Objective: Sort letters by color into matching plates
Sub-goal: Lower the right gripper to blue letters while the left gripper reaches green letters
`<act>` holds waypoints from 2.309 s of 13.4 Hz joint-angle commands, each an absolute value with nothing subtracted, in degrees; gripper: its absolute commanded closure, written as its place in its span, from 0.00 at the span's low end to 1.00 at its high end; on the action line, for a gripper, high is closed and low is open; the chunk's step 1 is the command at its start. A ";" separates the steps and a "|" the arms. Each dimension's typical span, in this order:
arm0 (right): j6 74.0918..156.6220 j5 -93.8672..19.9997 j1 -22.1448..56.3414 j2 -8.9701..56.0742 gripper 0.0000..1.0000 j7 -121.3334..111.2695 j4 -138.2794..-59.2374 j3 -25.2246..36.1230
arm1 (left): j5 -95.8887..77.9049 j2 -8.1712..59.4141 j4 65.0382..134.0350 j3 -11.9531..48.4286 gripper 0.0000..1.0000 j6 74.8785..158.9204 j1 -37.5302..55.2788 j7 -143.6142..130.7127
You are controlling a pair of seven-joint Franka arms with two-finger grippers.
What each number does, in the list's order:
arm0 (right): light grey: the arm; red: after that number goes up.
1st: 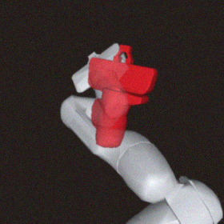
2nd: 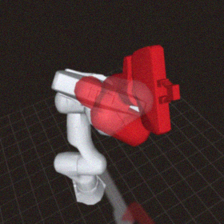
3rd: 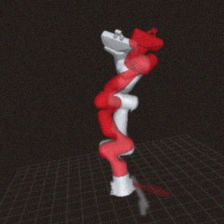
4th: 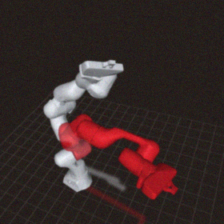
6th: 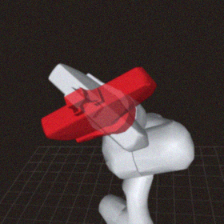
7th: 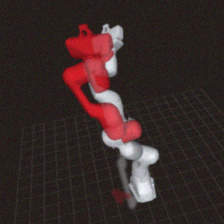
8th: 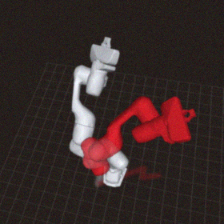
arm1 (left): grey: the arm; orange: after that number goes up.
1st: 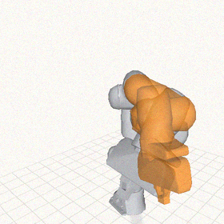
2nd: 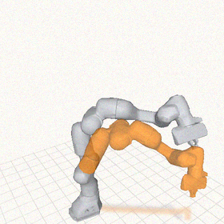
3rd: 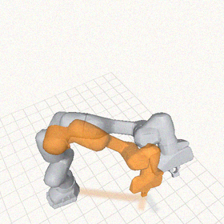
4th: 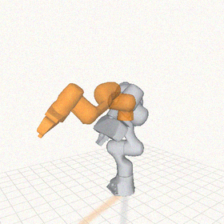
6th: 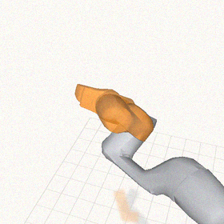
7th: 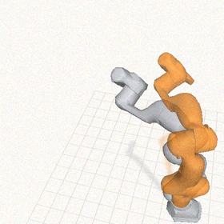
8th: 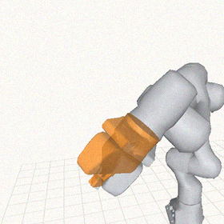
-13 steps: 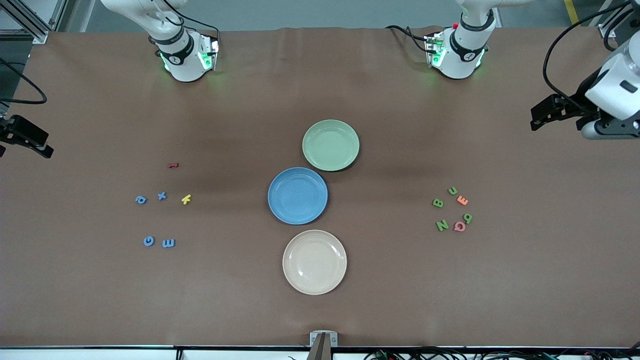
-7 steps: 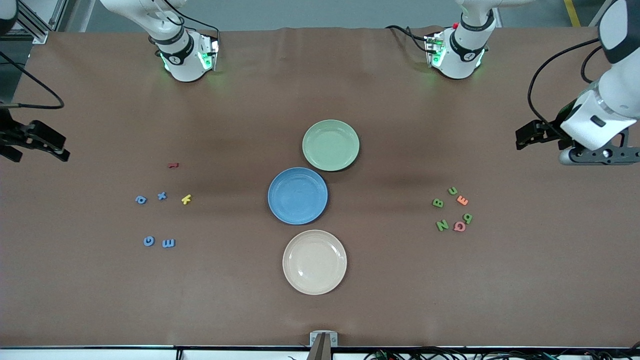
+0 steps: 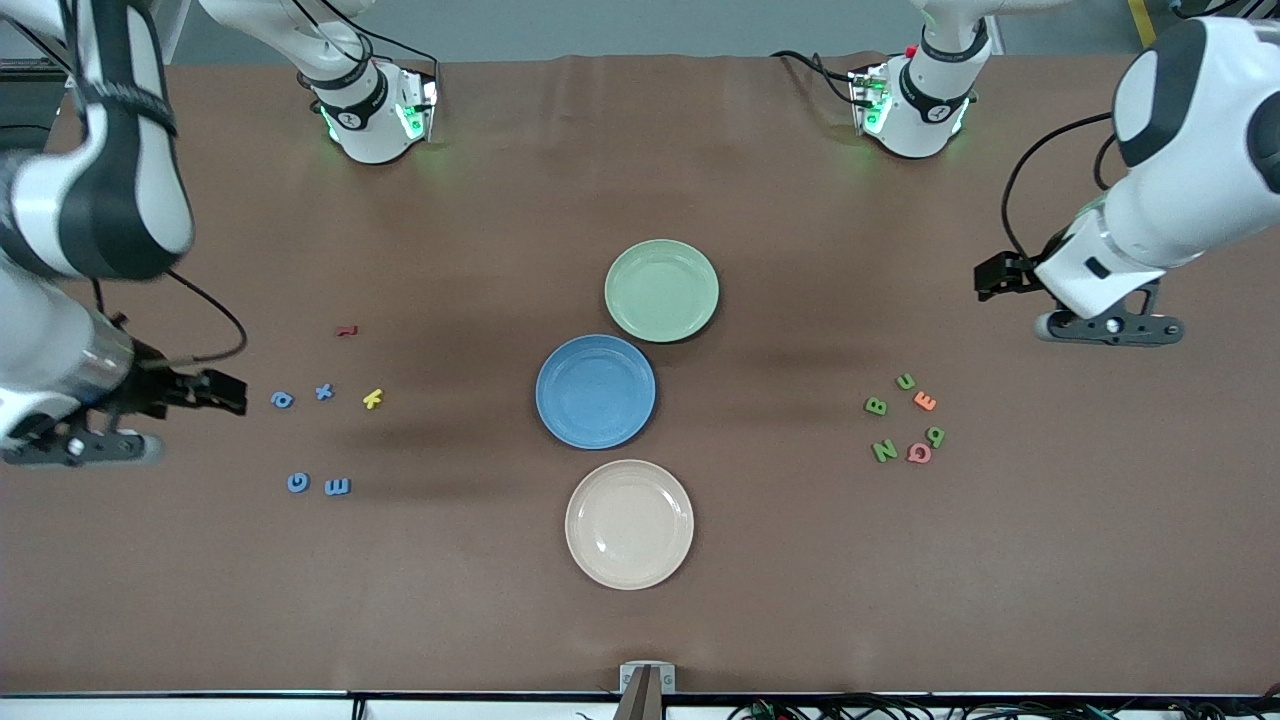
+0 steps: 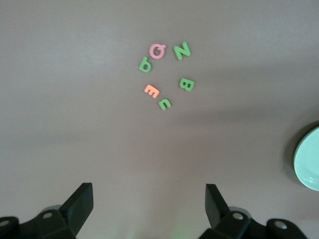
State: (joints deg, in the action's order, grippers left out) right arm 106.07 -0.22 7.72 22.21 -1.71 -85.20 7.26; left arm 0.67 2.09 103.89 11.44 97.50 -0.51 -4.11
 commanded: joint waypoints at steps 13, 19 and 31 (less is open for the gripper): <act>131.22 -5.54 8.53 39.89 0.00 -1.67 -92.29 6.15 | 0.70 1.41 119.70 19.42 0.05 114.69 -0.62 -4.57; 134.30 -5.71 6.60 43.50 0.00 -7.02 -90.53 5.63 | 0.79 1.85 123.13 20.65 0.09 118.73 -0.70 -4.22; 134.21 -5.63 4.31 46.58 0.15 -7.91 -87.98 2.90 | 6.42 12.20 127.27 20.66 0.22 134.63 -1.32 -2.55</act>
